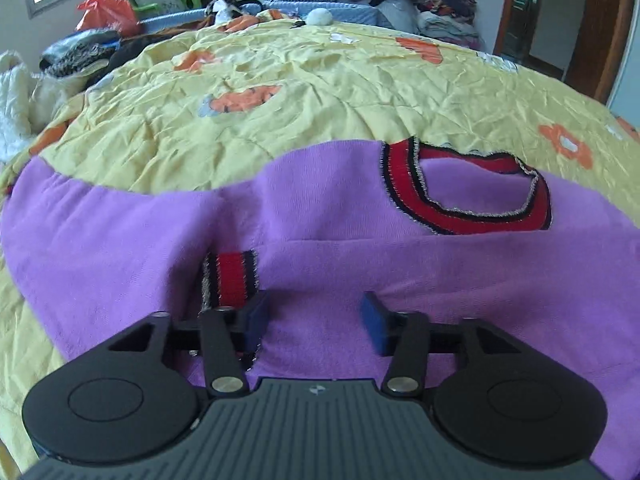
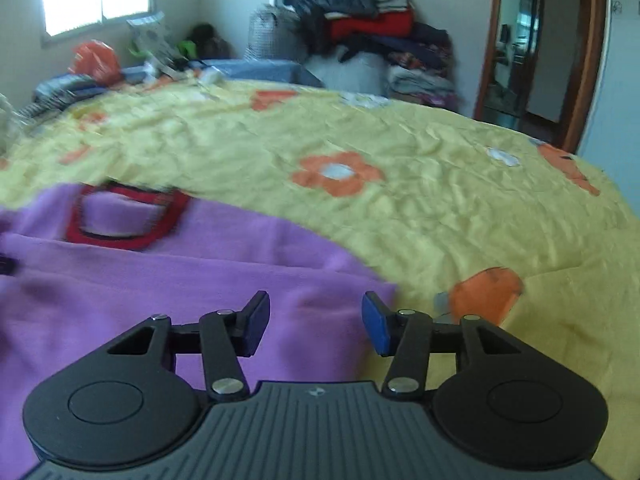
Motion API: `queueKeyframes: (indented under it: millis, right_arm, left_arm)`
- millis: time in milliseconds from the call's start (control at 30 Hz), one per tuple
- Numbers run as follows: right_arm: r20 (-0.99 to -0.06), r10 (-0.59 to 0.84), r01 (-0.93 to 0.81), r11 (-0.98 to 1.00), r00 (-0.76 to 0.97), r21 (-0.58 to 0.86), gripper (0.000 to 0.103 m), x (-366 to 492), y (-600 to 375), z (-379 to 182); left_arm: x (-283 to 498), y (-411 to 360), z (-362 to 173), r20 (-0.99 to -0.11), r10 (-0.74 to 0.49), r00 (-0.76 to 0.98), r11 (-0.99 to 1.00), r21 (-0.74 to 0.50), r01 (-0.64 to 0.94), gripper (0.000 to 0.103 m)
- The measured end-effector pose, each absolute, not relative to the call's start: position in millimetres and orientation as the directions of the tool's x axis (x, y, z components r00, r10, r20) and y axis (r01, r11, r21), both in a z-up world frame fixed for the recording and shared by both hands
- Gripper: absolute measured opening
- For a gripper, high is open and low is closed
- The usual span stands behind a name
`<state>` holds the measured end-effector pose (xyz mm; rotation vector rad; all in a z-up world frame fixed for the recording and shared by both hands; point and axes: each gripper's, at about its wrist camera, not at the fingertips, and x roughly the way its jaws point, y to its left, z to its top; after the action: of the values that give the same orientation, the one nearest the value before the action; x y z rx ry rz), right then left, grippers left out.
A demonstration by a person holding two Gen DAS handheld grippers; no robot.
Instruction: Fold small clothes
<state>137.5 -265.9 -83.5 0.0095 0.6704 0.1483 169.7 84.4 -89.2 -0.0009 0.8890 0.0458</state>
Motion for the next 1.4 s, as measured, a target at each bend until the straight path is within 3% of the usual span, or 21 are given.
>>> queueKeyframes:
  millis: [33,67,100,133,200,233,333,400,467,633,767,867,1233,1333,1367,1400]
  right_arm:
    - [-0.608,0.162,-0.153,0.986,0.777,0.068,0.051,129,-260,-83]
    - [-0.612,0.179,-0.176,0.982,0.77,0.066,0.051,123,-252,-86]
    - [-0.643,0.166,-0.184,0.982,0.748,0.039,0.055,122,-245,-93]
    - [-0.675,0.125,-0.175,0.985,0.727,-0.006,0.055,123,-239,-102]
    - [-0.656,0.097,-0.144,0.989,0.748,-0.018,0.072,120,-242,-108]
    - [-0.661,0.098,-0.131,0.991,0.744,0.0,0.073,122,-246,-105]
    - [-0.643,0.116,-0.087,0.993,0.757,0.078,0.074,119,-254,-94]
    - [-0.622,0.153,-0.1,0.988,0.768,0.12,0.074,114,-253,-88]
    - [-0.598,0.165,-0.112,0.986,0.785,0.126,0.074,106,-247,-84]
    - [-0.584,0.185,-0.147,0.983,0.79,0.113,0.075,96,-226,-81]
    - [-0.596,0.185,-0.139,0.983,0.782,0.123,0.08,93,-217,-83]
    - [-0.606,0.168,-0.125,0.986,0.778,0.113,0.08,90,-213,-84]
    - [-0.623,0.104,-0.083,0.995,0.775,0.063,0.08,88,-207,-78]
    - [-0.617,0.1,-0.091,0.995,0.781,0.046,0.08,86,-199,-76]
    - [-0.615,0.1,-0.094,0.995,0.782,0.041,0.08,85,-197,-75]
    - [-0.614,0.098,-0.095,0.995,0.783,0.037,0.08,85,-194,-74]
  left_arm:
    - [169,88,-90,-0.778,0.034,0.627,0.999,0.0,-0.054,0.08]
    - [166,92,-92,-0.775,0.021,0.631,0.998,-0.02,-0.058,0.099]
    - [168,94,-95,-0.776,0.029,0.63,0.998,-0.017,-0.066,0.103]
    - [168,97,-98,-0.787,0.055,0.614,0.997,0.005,-0.083,0.103]
    - [163,111,-98,-0.792,0.035,0.609,0.996,-0.023,-0.088,0.103]
    - [159,121,-94,-0.795,0.02,0.607,0.994,-0.049,-0.097,0.103]
    - [145,167,-77,-0.763,-0.021,0.646,0.972,-0.168,-0.166,0.103]
    - [132,210,-67,-0.686,0.014,0.727,0.934,-0.251,-0.255,0.103]
    - [126,259,-63,-0.585,-0.021,0.811,0.899,-0.366,-0.241,0.103]
    - [144,382,-66,-0.531,-0.102,0.841,0.777,-0.57,-0.266,0.103]
    - [175,455,-77,-0.559,-0.073,0.826,0.69,-0.626,-0.363,0.103]
    - [191,493,-89,-0.544,-0.12,0.83,0.611,-0.7,-0.37,0.103]
    - [237,534,-107,-0.516,-0.217,0.829,0.542,-0.77,-0.338,0.103]
    - [245,543,-112,-0.511,-0.234,0.827,0.515,-0.787,-0.34,0.089]
    - [246,546,-115,-0.507,-0.248,0.825,0.503,-0.795,-0.338,0.066]
    - [248,548,-119,-0.508,-0.265,0.82,0.494,-0.801,-0.337,0.033]
